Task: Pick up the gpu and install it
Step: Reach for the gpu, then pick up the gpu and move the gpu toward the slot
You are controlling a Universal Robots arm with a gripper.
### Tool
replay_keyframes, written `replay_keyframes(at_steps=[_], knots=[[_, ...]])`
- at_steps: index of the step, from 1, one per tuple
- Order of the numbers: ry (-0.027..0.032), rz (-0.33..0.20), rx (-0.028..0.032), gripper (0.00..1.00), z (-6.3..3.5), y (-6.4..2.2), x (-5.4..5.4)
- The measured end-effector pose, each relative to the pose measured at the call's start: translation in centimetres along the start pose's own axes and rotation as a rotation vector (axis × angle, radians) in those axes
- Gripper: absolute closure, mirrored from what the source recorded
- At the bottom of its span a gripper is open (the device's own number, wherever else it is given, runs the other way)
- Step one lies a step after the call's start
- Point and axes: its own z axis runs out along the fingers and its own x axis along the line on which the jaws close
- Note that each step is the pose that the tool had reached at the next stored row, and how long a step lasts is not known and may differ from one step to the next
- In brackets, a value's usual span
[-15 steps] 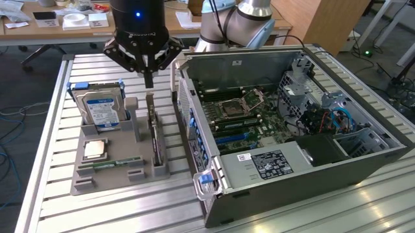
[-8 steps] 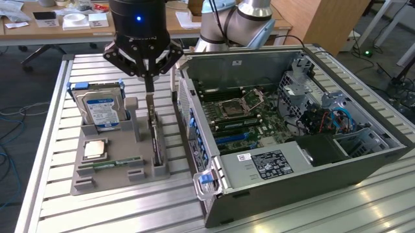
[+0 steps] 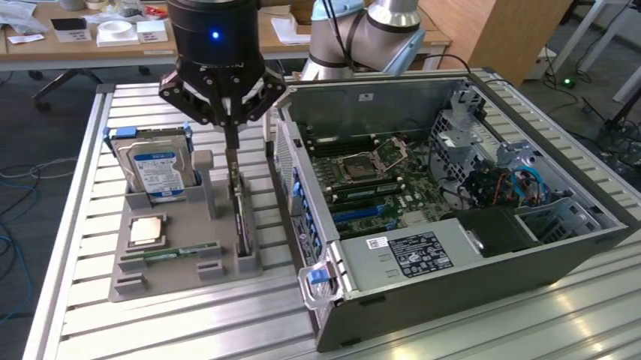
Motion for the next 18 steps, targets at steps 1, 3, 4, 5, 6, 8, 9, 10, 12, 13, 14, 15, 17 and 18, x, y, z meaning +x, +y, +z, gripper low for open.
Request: replay_keyframes(at_steps=[1, 3, 4, 5, 6, 8, 9, 10, 12, 13, 14, 15, 17, 18], knots=[[-0.0001, 0.000, -0.0001, 0.89, 0.00, -0.13, 0.0], [0.0000, 0.000, 0.0000, 0.89, -0.01, -0.32, 0.0], [-0.0002, 0.000, -0.0001, 0.89, 0.00, -0.33, 0.1], [-0.0002, 0.000, -0.0001, 0.89, 0.01, -0.35, 0.2], [-0.0001, 0.000, -0.0001, 0.89, 0.02, -0.36, 0.3], [-0.0001, 0.000, 0.0000, 0.89, 0.03, -0.39, 0.6], [0.0000, 0.000, 0.0000, 0.89, 0.03, -0.40, 0.8], [0.0000, 0.000, 0.0000, 0.89, 0.04, -0.41, 0.9], [-0.0001, 0.000, -0.0001, 0.89, 0.04, -0.43, 1.2], [0.0000, 0.000, 0.0000, 0.89, 0.04, -0.44, 1.3], [-0.0001, 0.000, 0.0000, 0.89, 0.05, -0.44, 1.4], [0.0000, 0.000, 0.0000, 0.89, 0.04, -0.44, 1.4], [-0.0001, 0.000, 0.0000, 0.89, 0.05, -0.45, 1.4], [0.0000, 0.000, 0.0000, 0.89, 0.05, -0.45, 1.4]])
